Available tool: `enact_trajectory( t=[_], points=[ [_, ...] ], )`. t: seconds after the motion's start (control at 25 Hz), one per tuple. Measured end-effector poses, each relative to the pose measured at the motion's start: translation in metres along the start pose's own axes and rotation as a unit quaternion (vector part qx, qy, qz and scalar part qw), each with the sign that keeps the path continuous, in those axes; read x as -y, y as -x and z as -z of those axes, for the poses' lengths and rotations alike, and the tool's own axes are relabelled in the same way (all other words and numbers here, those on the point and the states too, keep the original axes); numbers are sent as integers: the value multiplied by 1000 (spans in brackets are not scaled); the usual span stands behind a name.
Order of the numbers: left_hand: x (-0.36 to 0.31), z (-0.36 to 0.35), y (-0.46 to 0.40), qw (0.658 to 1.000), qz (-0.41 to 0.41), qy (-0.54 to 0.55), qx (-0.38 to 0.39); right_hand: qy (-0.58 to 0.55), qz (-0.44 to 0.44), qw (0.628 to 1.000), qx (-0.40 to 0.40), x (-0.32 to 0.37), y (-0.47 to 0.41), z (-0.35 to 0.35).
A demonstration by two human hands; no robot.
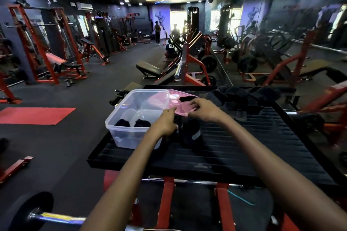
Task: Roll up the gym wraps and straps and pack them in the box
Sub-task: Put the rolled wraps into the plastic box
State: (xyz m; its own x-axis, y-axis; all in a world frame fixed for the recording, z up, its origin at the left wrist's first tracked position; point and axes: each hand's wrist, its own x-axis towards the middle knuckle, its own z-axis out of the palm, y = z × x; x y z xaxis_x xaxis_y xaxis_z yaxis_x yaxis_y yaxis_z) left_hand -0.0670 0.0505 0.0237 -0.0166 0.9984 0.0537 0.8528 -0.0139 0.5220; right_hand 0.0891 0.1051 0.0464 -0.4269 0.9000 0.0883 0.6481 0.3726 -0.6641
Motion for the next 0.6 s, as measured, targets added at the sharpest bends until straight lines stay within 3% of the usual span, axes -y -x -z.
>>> enact_trajectory(
  t=[0.16, 0.32, 0.6],
  points=[
    [9, -13, -22, 991, 17, -120, 61, -118, -1, 992, 41, -19, 24, -30],
    [5, -29, -30, 983, 47, -173, 36, -78, -7, 997, 3, -34, 26, -51],
    [-9, -36, -24, 997, 54, -40, -42, -96, -24, 993, -59, -45, 24, -29]
  ],
)
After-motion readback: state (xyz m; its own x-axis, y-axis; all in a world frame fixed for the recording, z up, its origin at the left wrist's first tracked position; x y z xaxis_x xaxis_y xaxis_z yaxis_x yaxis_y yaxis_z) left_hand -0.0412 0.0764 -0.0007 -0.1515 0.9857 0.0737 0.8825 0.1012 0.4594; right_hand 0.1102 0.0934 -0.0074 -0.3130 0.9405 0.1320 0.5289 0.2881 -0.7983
